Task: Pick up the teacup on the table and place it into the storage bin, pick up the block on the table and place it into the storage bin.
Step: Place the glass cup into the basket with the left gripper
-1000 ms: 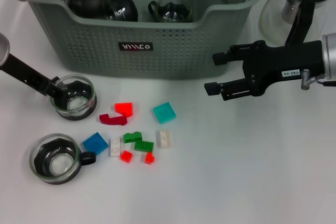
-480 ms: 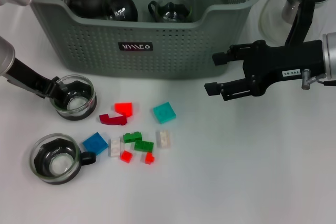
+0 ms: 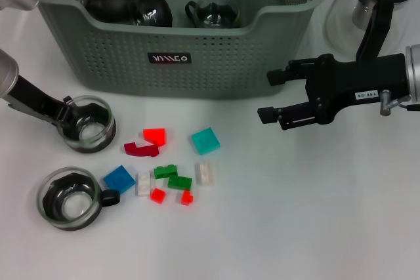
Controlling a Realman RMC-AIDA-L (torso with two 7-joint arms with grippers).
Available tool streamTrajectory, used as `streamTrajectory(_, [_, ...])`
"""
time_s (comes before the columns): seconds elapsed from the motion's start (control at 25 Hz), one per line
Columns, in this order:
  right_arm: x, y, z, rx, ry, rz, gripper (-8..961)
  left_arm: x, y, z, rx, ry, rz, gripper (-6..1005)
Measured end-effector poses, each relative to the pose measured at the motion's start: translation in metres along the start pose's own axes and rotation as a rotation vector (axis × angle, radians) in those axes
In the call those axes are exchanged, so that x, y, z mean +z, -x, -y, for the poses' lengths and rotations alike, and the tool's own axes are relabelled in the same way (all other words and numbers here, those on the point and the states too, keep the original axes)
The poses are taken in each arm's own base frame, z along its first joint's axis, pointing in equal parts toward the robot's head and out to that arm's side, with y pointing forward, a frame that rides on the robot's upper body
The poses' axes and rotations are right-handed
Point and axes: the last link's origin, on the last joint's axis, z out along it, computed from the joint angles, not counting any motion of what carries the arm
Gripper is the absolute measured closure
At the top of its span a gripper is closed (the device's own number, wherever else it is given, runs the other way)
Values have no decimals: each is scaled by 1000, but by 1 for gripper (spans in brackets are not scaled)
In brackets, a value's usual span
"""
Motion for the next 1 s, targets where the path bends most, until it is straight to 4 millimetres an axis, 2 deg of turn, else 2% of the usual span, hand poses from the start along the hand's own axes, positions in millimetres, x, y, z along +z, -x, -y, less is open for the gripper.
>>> streamTrajectory(0.2, [-1,-1,0,5,3,-1,104,-5,0,3,-11,-9,-12,835])
streamTrajectory(0.4, [-1,-1,0,9,2,-1,104,-10,2,5,-22,9,-25,953])
streamTrajectory(0.6, [-2,-1,-1,11,9,0,103,-21,6,9,15,126,-87,952])
streamTrajectory(0.76, [-2,-1,-1,15,10,0,103,-36,18,22,73,299,-206,952])
streamTrajectory(1.0, [-2,1,-1,11,13,0,102,-44,36,36,141,587,-408,956])
